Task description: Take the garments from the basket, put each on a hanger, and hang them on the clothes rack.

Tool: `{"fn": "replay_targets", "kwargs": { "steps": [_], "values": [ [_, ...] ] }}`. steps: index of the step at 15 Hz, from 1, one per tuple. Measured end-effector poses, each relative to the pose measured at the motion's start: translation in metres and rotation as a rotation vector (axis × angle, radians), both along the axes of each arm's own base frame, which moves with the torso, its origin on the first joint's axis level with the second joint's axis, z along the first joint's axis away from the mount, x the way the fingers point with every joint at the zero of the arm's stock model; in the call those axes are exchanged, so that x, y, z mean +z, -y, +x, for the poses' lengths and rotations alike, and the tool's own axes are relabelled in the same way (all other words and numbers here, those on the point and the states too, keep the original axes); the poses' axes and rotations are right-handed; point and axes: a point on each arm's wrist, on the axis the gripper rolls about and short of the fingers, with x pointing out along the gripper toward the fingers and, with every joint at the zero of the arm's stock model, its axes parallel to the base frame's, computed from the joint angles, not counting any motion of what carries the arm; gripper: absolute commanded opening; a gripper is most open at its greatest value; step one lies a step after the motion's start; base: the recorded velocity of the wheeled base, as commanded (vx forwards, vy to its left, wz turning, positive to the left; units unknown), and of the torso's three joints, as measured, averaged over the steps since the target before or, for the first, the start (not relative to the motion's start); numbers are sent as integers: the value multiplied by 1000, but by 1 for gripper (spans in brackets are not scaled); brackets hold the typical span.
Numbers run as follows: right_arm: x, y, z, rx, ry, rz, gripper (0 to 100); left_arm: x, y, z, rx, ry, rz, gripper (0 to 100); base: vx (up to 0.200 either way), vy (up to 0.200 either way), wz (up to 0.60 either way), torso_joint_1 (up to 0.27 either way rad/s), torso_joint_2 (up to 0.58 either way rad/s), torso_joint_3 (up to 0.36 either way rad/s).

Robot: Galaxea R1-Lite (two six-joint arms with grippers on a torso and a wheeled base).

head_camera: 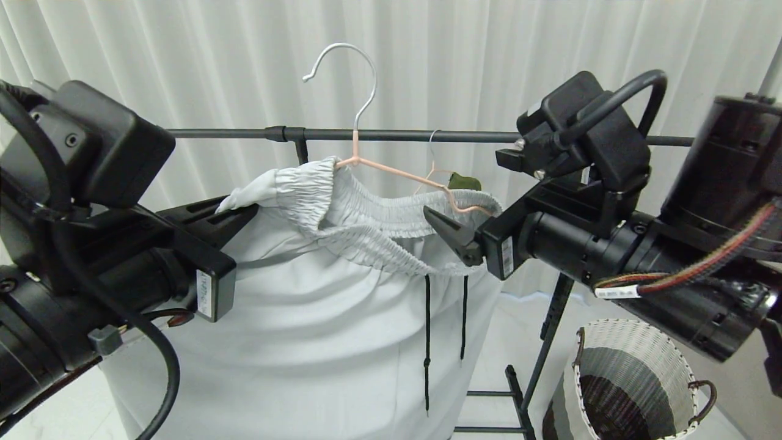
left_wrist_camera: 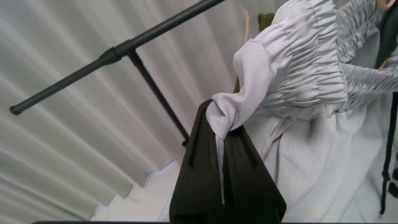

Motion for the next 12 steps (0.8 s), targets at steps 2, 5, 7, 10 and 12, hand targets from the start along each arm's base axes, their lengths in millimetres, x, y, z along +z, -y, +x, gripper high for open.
{"fn": "replay_targets", "kwargs": {
  "steps": [2,5,7,10,12],
  "values": [
    [2,-4,10,-22,33,8,100,0,2,-2,-42,1,0,0,0,0,0,0,0,0],
    [-2,-7,21,-49,69,0,100,1,3,-3,-61,3,-1,0,0,0,0,0,0,0],
    [-6,-9,26,-58,69,-14,100,1,5,-7,-82,5,-4,0,0,0,0,0,0,0],
    [-9,-11,28,-56,68,-26,100,2,6,-9,-96,8,-7,0,0,0,0,0,0,0],
    [-10,-12,28,-37,68,-29,100,3,6,-9,-104,15,-13,0,0,0,0,0,0,0]
  ]
}}
